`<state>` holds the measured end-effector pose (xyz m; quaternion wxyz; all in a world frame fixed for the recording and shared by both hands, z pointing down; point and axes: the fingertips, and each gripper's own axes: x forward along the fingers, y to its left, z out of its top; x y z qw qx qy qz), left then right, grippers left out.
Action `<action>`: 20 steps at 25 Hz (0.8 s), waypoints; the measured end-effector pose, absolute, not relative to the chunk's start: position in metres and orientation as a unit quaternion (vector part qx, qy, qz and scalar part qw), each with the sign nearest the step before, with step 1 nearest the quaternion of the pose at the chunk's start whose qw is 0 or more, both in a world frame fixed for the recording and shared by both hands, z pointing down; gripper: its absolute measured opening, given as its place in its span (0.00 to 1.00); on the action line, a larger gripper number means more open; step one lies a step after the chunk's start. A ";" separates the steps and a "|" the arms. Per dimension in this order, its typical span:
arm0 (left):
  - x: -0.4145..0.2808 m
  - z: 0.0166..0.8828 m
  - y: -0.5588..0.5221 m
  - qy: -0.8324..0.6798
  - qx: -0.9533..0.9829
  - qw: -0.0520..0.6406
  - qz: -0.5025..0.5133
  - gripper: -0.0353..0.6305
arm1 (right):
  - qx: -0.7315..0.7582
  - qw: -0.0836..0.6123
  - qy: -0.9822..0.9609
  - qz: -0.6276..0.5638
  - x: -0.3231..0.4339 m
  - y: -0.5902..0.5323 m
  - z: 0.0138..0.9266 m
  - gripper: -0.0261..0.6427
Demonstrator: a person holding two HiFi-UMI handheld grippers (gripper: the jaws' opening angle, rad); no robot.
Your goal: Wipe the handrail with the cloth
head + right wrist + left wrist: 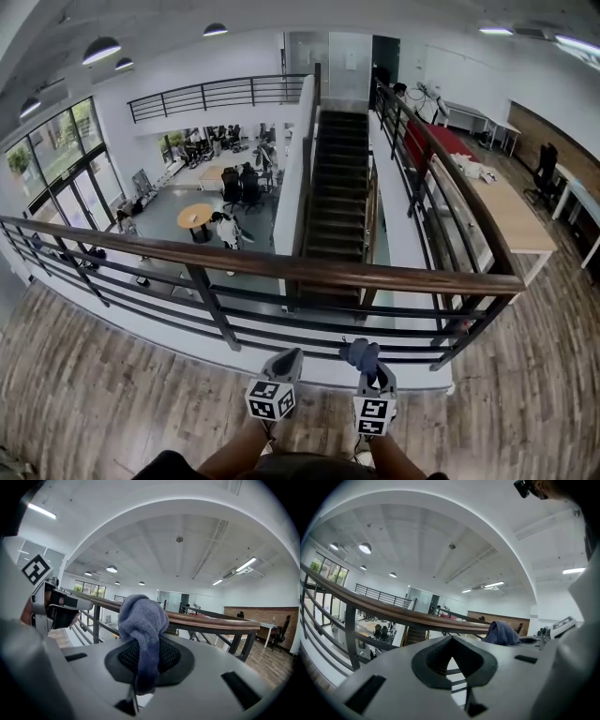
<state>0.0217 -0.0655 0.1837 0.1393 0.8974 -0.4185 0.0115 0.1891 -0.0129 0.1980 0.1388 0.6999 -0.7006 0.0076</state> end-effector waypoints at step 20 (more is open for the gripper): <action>0.030 0.196 -0.062 -0.421 0.896 0.136 0.036 0.06 | 0.697 0.133 -0.705 -0.014 0.190 -0.014 0.198 0.11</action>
